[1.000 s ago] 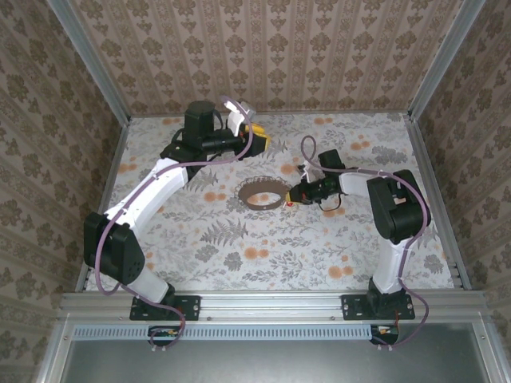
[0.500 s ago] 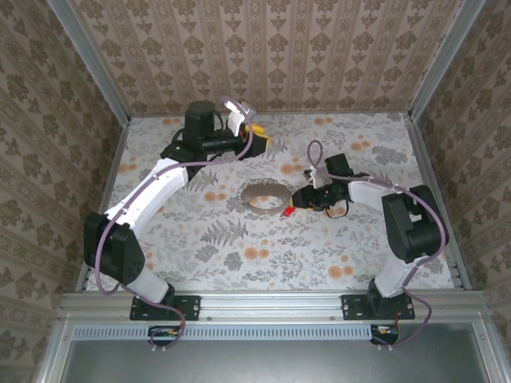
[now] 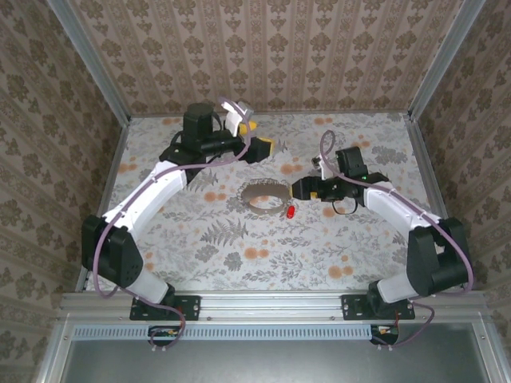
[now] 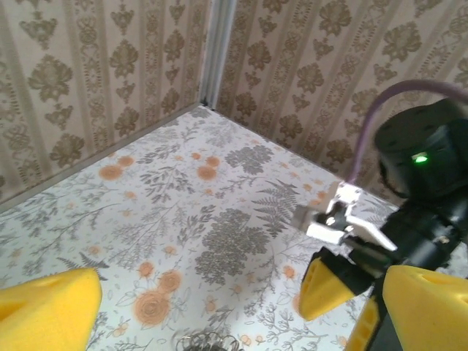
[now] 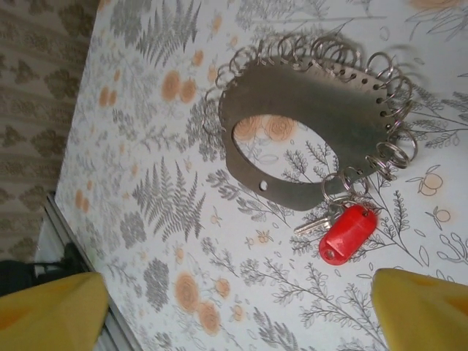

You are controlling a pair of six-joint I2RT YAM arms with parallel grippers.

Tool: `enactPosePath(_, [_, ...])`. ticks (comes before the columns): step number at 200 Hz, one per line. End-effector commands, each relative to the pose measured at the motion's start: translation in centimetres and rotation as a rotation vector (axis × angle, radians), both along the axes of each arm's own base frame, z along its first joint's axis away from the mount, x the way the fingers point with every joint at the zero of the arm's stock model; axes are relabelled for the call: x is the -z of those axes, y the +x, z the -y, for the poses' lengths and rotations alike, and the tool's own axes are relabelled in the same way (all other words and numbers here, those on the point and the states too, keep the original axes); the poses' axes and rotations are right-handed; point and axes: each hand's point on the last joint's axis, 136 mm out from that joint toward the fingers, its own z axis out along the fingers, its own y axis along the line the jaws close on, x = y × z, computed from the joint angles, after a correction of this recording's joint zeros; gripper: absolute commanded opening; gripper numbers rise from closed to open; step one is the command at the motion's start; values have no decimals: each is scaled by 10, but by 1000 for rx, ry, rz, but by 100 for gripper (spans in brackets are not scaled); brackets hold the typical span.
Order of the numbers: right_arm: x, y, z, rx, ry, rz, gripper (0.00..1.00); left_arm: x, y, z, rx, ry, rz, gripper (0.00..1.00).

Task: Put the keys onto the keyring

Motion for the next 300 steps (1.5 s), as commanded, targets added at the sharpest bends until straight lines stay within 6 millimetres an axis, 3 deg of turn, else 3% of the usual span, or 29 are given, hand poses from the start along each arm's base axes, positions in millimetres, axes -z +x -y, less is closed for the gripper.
enactPosePath(1, [-34, 11, 15, 89, -46, 110, 100, -21, 8, -19, -147, -35, 62, 100])
enactPosePath(22, [-51, 26, 41, 231, -107, 192, 100, -17, 26, -48, -320, -42, 87, 100])
enactPosePath(51, [-74, 48, 95, 504, -165, 304, 100, 0, 38, -94, -544, -20, 171, 100])
enactPosePath(54, [-75, 50, 101, 530, -172, 315, 100, 2, 43, -108, -584, -12, 185, 100])
enactPosePath(70, [-78, 57, 132, 661, -239, 356, 100, 13, 45, -140, -706, 46, 230, 100])
enactPosePath(90, [-73, 62, 169, 801, -353, 392, 100, 27, 48, -189, -869, 102, 216, 100])
enactPosePath(116, [-61, 62, 202, 911, -502, 447, 100, 51, 41, -255, -1071, 136, 213, 100])
enactPosePath(140, [-41, 59, 222, 931, -636, 472, 100, 87, 30, -296, -1179, 199, 157, 100])
enactPosePath(159, [-27, 55, 234, 952, -653, 472, 100, 115, 19, -318, -1250, 279, 152, 100])
enactPosePath(185, [-5, 53, 244, 949, -676, 458, 100, 165, 11, -340, -1306, 361, 101, 100])
enactPosePath(198, [6, 55, 245, 941, -686, 458, 100, 183, 10, -341, -1301, 360, 108, 100])
enactPosePath(230, [30, 61, 236, 892, -655, 516, 100, 207, 18, -339, -1270, 329, 128, 100])
enactPosePath(253, [21, 66, 224, 838, -600, 622, 100, 223, 26, -332, -1219, 309, 125, 100])
enactPosePath(259, [34, 66, 220, 816, -596, 613, 100, 227, 29, -329, -1202, 310, 129, 100])
enactPosePath(278, [51, 64, 209, 762, -562, 666, 100, 231, 35, -322, -1139, 321, 97, 100])
enactPosePath(286, [44, 66, 205, 755, -536, 727, 100, 231, 39, -318, -1109, 322, 100, 100])
enactPosePath(300, [50, 72, 200, 702, -544, 658, 100, 234, 45, -313, -1069, 342, 61, 100])
